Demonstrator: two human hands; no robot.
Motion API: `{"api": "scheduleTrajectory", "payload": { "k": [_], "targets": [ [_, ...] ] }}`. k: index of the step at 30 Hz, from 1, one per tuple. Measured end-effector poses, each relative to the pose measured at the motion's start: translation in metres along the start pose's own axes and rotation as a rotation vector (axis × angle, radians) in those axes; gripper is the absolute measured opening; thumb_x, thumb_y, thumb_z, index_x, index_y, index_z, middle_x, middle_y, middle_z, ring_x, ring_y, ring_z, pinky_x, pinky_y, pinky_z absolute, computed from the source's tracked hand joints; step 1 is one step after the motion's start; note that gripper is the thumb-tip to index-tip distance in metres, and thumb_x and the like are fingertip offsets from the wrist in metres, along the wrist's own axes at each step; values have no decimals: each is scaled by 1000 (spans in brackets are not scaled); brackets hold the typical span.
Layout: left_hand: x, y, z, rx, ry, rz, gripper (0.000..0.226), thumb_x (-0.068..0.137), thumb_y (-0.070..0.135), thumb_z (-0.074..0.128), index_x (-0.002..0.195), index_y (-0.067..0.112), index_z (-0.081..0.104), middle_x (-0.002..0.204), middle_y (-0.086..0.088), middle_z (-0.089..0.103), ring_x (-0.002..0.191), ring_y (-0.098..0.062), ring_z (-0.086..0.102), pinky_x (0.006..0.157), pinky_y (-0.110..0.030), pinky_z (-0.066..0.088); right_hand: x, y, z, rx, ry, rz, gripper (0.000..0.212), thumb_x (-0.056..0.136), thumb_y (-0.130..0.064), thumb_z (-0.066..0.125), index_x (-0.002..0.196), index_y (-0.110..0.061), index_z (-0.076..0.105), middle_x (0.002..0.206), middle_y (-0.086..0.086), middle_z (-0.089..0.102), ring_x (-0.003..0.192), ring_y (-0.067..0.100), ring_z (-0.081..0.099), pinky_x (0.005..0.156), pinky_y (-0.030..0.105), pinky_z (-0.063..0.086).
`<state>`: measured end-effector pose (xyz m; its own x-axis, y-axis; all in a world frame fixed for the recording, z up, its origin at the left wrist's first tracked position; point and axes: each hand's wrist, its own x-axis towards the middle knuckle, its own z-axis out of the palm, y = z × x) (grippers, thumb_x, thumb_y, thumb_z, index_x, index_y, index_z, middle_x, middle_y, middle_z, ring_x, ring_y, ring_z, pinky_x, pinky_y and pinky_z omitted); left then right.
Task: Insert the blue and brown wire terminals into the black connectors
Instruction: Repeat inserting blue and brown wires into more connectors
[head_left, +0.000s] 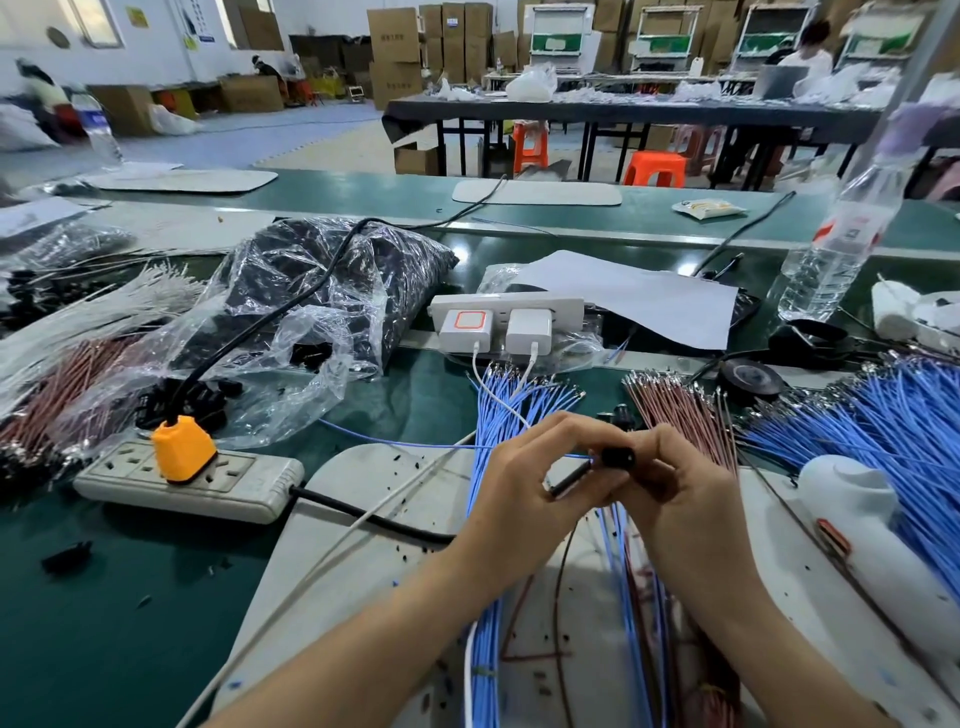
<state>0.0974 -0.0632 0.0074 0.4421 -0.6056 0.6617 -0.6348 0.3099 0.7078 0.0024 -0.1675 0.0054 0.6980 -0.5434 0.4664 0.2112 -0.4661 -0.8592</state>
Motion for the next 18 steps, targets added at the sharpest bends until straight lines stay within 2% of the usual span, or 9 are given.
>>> {"api": "scheduleTrajectory", "payload": {
  "k": [3,9,14,18],
  "targets": [
    [0,-2,-1,-5,15,4,18,81,-2,70,98,0,67,99,-8,65,95,-13,63,87,-22,48,0,-1,0,-22,11,-24,41,74,18,69,77,-23,61,70,3,67,61,7,66,62,14,51],
    [-1,-4,0,37,14,2,17,80,-3,71,96,1,67,96,-5,66,92,-9,62,85,-19,47,0,-1,-1,-82,17,-65,43,72,18,70,78,-23,61,72,-3,67,64,3,64,64,11,49],
    [-1,-6,0,35,24,-6,17,80,-2,70,97,1,67,96,-5,67,93,-8,63,85,-20,48,-1,-3,0,-142,26,-105,42,73,12,73,82,-28,60,82,-4,68,74,10,66,70,21,55],
    [-1,-7,0,34,22,-4,18,80,-2,71,98,2,67,97,-6,68,94,-8,63,86,-19,48,-1,-2,-1,-172,23,-121,33,73,11,74,85,-17,63,84,-4,68,77,11,66,72,24,55]
  ]
}}
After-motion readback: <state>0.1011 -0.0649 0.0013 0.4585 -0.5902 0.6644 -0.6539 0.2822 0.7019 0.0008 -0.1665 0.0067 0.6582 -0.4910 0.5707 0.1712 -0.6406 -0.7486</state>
